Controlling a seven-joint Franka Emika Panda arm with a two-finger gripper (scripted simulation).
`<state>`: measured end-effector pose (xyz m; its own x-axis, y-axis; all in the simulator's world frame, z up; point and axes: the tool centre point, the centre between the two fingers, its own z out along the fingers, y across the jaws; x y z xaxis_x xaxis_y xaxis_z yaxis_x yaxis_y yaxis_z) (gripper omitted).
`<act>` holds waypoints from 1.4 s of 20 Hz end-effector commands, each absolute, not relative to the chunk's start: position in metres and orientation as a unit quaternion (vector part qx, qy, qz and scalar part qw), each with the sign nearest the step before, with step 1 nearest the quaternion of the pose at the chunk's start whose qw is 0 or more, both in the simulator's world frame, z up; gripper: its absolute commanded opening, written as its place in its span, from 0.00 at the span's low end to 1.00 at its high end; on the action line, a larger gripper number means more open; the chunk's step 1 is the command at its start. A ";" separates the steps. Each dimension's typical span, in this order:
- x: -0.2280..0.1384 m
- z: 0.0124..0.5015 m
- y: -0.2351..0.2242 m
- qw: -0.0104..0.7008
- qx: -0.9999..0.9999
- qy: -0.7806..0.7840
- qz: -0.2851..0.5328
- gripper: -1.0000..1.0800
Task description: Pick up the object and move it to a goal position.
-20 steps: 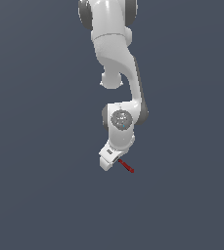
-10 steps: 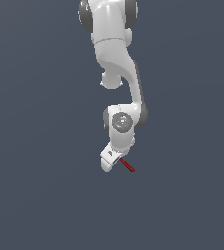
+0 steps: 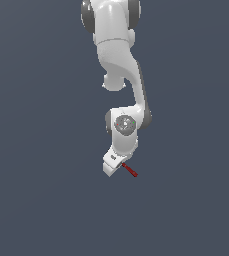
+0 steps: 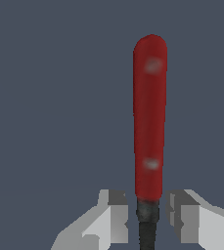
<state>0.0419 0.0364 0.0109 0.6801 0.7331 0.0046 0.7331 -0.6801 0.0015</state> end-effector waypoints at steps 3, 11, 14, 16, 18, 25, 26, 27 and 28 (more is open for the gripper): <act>0.037 0.013 0.030 0.001 -0.917 -0.400 -0.002 0.00; 0.017 0.030 -0.007 0.000 -0.917 -0.399 -0.001 0.00; 0.004 0.041 -0.031 0.000 -0.917 -0.399 -0.001 0.00; -0.007 0.050 -0.050 0.000 -0.917 -0.399 -0.001 0.00; -0.018 0.060 -0.070 0.000 -0.917 -0.399 -0.001 0.00; -0.055 0.092 -0.140 0.000 -0.918 -0.398 0.000 0.00; -0.060 0.097 -0.150 0.000 -0.918 -0.397 0.000 0.00; -0.064 0.101 -0.159 0.000 -0.918 -0.397 0.000 0.00; -0.069 0.105 -0.167 0.000 -0.918 -0.397 0.000 0.00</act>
<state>-0.0614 -0.1541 0.0985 0.6848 0.7288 0.0003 0.7288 -0.6848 0.0002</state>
